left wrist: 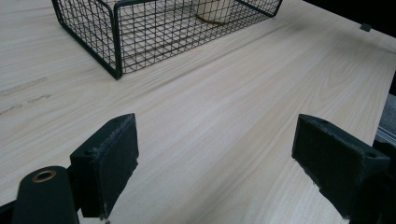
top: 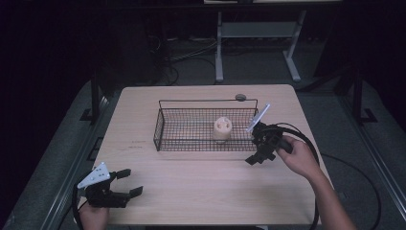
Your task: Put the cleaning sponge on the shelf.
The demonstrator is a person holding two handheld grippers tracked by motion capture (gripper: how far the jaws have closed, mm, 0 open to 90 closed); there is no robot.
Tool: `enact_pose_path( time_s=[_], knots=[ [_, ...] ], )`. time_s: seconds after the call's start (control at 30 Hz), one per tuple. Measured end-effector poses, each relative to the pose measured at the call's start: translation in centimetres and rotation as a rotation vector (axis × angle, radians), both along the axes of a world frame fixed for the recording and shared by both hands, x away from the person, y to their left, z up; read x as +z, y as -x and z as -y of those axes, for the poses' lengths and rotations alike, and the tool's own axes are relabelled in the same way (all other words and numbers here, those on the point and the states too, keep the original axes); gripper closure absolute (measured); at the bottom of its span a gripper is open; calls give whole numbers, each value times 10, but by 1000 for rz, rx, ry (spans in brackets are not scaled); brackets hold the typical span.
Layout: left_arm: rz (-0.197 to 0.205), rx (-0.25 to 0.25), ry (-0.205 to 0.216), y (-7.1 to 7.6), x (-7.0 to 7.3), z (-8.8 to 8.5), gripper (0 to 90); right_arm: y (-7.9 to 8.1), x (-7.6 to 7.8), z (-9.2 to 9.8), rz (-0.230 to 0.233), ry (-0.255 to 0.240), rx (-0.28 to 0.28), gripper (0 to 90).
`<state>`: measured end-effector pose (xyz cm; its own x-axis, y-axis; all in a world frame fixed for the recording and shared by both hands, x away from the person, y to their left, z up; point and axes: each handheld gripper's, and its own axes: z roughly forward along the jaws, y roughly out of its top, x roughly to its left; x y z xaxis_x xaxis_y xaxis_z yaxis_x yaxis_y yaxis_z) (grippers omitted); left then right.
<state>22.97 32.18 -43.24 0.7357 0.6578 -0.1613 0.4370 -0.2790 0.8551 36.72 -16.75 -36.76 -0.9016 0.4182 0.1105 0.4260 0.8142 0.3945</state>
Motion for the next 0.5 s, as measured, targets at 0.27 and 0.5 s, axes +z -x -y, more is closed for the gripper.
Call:
enact_pose_path(
  time_s=[0.27,0.5],
  knots=[
    [0,-2,-7,0,0,1,134,10,-4,7,2,-14,-2,150],
    [2,-3,-7,0,0,1,134,18,-9,12,9,-23,-8,151]
  ],
)
